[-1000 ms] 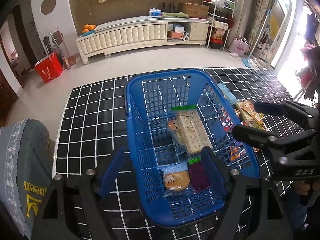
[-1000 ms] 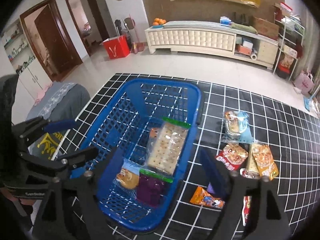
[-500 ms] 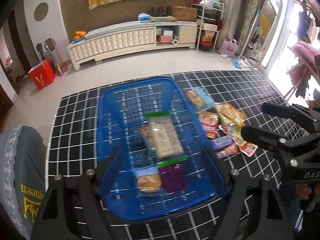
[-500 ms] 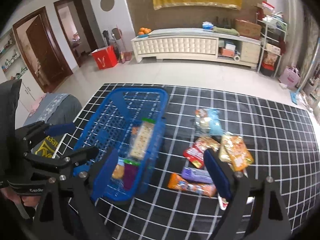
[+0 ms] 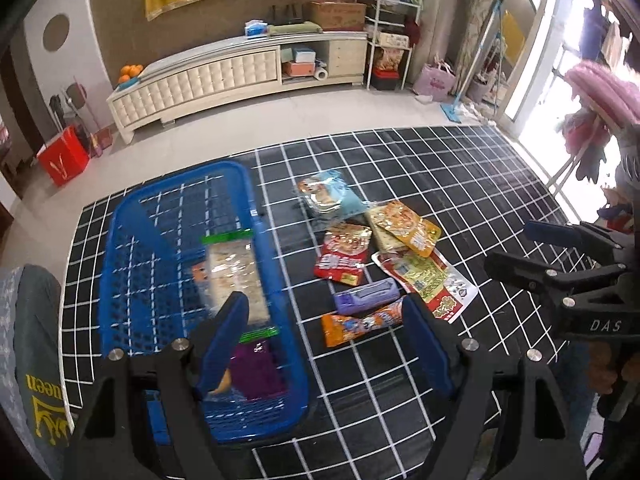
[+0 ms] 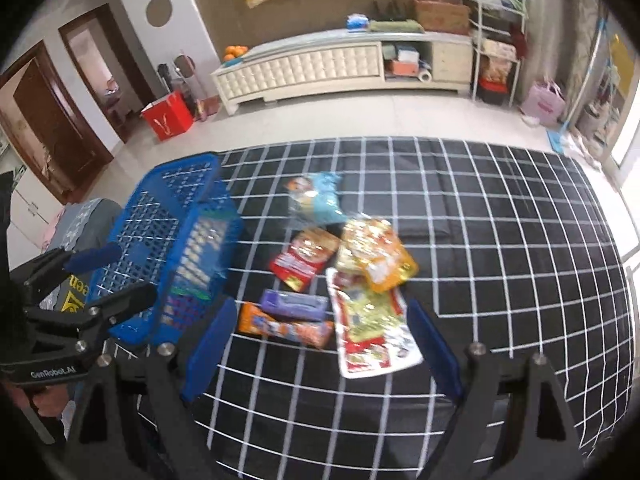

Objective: Organize snacks
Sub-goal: 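Withdraw both grippers from the basket toward the remaining snacks, then grasp the red-and-yellow snack bag with the right gripper and lift it, then lift the red-and-yellow bag with the right gripper while the left gripper approaches the cracker pack, then grasp the clear cracker pack with the left gripper while the right gripper holds the red bag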

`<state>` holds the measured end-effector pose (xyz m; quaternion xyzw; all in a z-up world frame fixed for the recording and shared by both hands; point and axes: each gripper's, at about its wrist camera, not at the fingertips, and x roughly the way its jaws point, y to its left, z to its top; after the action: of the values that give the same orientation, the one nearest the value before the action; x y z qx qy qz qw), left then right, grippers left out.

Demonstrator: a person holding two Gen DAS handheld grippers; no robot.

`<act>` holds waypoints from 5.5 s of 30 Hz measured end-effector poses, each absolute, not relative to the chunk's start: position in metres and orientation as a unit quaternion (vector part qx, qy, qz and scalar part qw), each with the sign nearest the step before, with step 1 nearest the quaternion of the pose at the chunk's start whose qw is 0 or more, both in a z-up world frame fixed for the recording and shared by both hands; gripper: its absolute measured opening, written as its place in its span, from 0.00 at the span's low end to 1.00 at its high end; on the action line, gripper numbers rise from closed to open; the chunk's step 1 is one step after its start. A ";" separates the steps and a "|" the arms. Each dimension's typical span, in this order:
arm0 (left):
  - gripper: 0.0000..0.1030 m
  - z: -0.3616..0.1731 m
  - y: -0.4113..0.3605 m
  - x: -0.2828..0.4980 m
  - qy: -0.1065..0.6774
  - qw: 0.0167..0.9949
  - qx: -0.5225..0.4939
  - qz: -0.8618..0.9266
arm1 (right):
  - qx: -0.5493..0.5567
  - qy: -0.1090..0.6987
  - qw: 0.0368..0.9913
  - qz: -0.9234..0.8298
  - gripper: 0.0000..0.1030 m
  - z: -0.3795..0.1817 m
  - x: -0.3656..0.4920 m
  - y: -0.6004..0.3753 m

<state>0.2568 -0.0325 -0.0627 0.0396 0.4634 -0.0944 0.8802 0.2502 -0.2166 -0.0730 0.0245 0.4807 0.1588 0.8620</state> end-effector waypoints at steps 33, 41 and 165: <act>0.75 -0.176 -0.130 0.259 0.536 0.836 0.105 -0.049 | -0.003 0.634 0.747 0.201 0.87 -0.218 0.325 -0.239; 0.75 -0.191 -0.118 0.257 0.550 0.829 0.095 -0.047 | -0.055 0.634 0.740 0.216 0.95 -0.224 0.319 -0.210; 0.75 -0.227 -0.168 0.490 0.574 0.815 -0.071 0.032 | 0.068 0.542 0.815 0.193 0.02 -0.193 0.311 -0.384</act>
<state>0.4900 -0.1680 -0.2266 -0.0711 0.5738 0.0325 0.8152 0.3115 -0.3838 -0.1927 0.0680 0.5423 0.1926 0.8150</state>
